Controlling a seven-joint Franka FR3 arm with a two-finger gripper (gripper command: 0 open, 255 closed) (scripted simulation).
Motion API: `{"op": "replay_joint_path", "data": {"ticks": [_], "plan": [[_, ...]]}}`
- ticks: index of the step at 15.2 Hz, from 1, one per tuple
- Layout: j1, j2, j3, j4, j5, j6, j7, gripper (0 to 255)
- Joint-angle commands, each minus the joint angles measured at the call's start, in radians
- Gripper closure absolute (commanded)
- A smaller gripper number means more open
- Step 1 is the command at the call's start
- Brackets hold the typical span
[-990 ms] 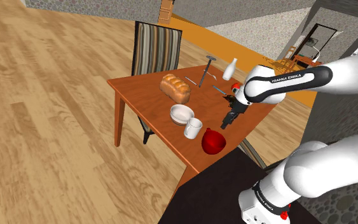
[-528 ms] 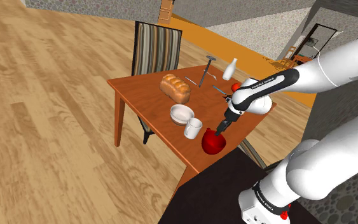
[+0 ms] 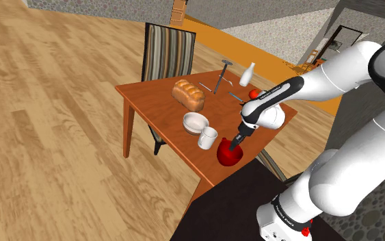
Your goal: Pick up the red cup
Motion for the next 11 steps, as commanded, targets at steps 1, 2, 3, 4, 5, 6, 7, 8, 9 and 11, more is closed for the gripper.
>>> {"op": "replay_joint_path", "data": {"ticks": [1,2,3,4,5,6,7,8,9,11], "plan": [[0.001,0.004,0.0,0.0,0.006,0.003,-0.005,255],[0.001,0.003,0.0,0.0,0.005,0.003,-0.004,255],[0.001,0.003,0.0,0.0,0.005,0.003,-0.004,255],[0.001,0.003,0.0,0.0,0.005,0.003,-0.004,255],[0.001,0.003,0.0,0.0,0.005,0.003,-0.004,255],[0.001,0.003,0.0,0.0,0.005,0.003,-0.004,255],[0.001,0.003,0.0,0.0,0.005,0.003,-0.004,255],[0.001,0.003,0.0,-0.001,0.005,0.003,-0.004,255],[0.001,0.002,0.0,0.0,0.004,0.002,-0.003,255],[-0.01,-0.039,-0.003,-0.003,-0.056,-0.028,0.042,255]]}}
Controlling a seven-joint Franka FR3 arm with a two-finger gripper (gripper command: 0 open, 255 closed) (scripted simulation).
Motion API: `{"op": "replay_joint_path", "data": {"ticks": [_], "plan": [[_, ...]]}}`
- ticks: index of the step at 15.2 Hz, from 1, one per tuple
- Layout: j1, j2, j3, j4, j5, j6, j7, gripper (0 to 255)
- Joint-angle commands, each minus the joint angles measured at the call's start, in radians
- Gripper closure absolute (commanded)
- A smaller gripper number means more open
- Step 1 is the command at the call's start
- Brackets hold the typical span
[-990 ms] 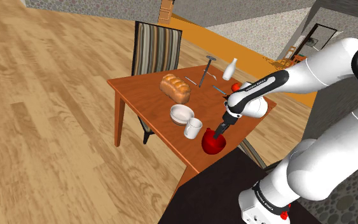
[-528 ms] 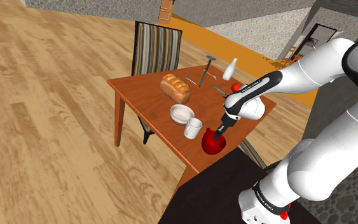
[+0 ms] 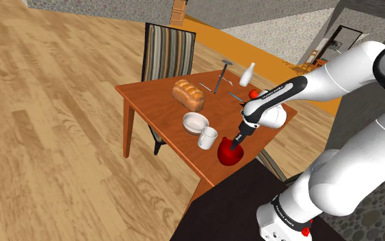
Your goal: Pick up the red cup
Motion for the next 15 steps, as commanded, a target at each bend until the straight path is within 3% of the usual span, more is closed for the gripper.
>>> {"op": "replay_joint_path", "data": {"ticks": [1,8,15], "plan": [[-0.01,-0.034,0.001,0.0,-0.048,-0.028,0.038,255],[-0.057,-0.163,0.023,0.007,-0.178,-0.146,0.142,255],[-0.085,-0.245,0.045,0.023,-0.229,-0.237,0.189,255]]}}
